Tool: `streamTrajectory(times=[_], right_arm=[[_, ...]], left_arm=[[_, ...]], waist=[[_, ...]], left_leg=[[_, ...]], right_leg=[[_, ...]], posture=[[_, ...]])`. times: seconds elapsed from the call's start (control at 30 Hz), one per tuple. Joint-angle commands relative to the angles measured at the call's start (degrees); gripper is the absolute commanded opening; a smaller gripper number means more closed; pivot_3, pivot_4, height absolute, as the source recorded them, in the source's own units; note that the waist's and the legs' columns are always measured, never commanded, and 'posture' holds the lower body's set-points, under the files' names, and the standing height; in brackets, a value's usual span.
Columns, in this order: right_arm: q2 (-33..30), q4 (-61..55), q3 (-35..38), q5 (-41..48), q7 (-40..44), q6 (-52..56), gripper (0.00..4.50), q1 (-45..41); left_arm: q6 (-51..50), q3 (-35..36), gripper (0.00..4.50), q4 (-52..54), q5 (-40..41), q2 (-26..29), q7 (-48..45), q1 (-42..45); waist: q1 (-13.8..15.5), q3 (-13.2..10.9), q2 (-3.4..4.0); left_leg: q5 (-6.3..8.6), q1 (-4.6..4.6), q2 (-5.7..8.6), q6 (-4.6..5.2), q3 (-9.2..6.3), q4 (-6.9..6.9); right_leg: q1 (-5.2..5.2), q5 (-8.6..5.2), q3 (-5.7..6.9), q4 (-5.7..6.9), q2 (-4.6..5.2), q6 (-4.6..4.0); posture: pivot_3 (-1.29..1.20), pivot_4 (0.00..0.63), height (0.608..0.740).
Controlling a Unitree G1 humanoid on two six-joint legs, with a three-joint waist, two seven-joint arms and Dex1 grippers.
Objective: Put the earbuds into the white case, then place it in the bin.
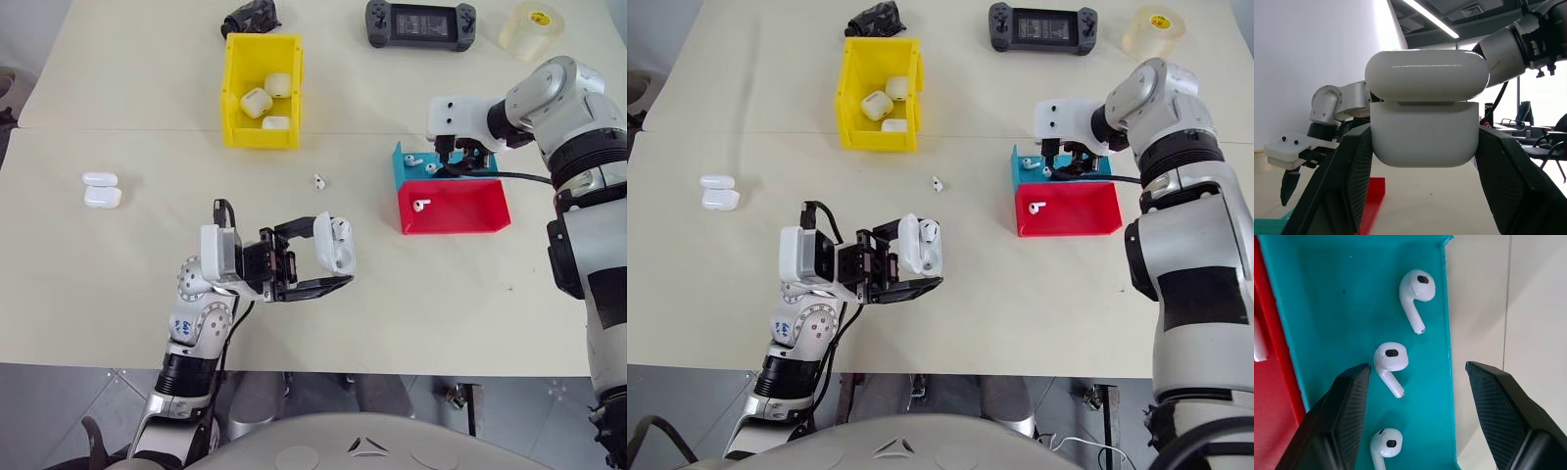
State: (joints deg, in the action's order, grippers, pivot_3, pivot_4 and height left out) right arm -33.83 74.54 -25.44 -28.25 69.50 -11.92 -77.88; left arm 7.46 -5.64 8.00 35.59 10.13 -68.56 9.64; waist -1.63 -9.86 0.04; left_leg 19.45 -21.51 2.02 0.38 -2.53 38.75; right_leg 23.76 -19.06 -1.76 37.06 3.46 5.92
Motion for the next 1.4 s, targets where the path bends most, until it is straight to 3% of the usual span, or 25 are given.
streamTrajectory(times=[0.03,0.07,0.17,0.27,1.03,1.17,1.4], right_arm=[[-1.4,0.0,-0.3,-0.9,0.6,-2.4,3.24,-0.8],[-1.4,0.1,-0.2,-0.9,1.0,-2.7,3.24,-0.8],[-1.3,0.3,0.0,-1.0,1.7,-3.1,2.66,-0.8],[-1.3,0.3,0.1,-1.0,2.1,-3.3,1.69,-0.7],[0.0,0.2,0.4,-0.6,3.5,-4.6,1.69,0.5],[0.1,0.1,0.7,-0.2,3.4,-4.5,0.83,0.6],[-0.8,-0.5,3.9,2.2,2.0,-4.2,0.83,0.3]], left_arm=[[1.1,0.3,2.77,1.3,0.0,0.2,0.3,0.1],[1.2,0.3,2.77,1.3,0.0,0.3,0.4,0.1],[1.2,0.4,2.77,1.3,0.0,0.3,0.4,0.0],[1.4,0.5,2.77,1.2,0.0,0.3,0.5,0.0],[1.7,0.8,2.77,1.1,0.0,0.7,0.9,0.2],[1.6,0.9,2.77,1.2,0.0,0.9,1.0,0.2],[1.5,0.8,2.77,1.1,0.1,1.0,1.2,0.3]], waist=[[0.0,0.0,0.0],[0.0,0.0,0.0],[0.0,0.0,0.0],[0.0,0.0,0.0],[0.0,0.0,0.0],[0.0,0.0,0.0],[0.0,0.0,0.0]], left_leg=[[0.0,0.0,0.0,0.0,0.0,0.0],[0.0,0.0,0.0,0.0,0.0,0.0],[0.0,0.0,0.0,0.0,0.0,0.02],[0.0,0.0,0.0,0.0,0.0,0.03],[0.0,0.0,0.0,0.0,0.0,0.04],[0.0,0.0,0.0,0.0,0.0,0.06],[0.0,0.0,0.0,0.0,0.0,0.07]], right_leg=[[0.0,0.0,0.0,0.0,0.0,0.0],[0.0,0.0,0.0,0.0,0.0,0.0],[0.0,0.0,0.0,0.01,0.0,0.0],[0.0,0.0,0.0,0.01,0.01,0.0],[0.0,0.0,0.0,0.04,0.0,0.0],[0.0,0.0,0.0,0.04,0.0,0.0],[0.0,0.0,0.0,0.06,0.0,0.0]], posture=[[0.0,0.15,0.74],[0.0,0.15,0.74],[0.0,0.15,0.74],[0.0,0.15,0.74],[0.0,0.15,0.74],[0.0,0.15,0.74],[0.0,0.15,0.74]])
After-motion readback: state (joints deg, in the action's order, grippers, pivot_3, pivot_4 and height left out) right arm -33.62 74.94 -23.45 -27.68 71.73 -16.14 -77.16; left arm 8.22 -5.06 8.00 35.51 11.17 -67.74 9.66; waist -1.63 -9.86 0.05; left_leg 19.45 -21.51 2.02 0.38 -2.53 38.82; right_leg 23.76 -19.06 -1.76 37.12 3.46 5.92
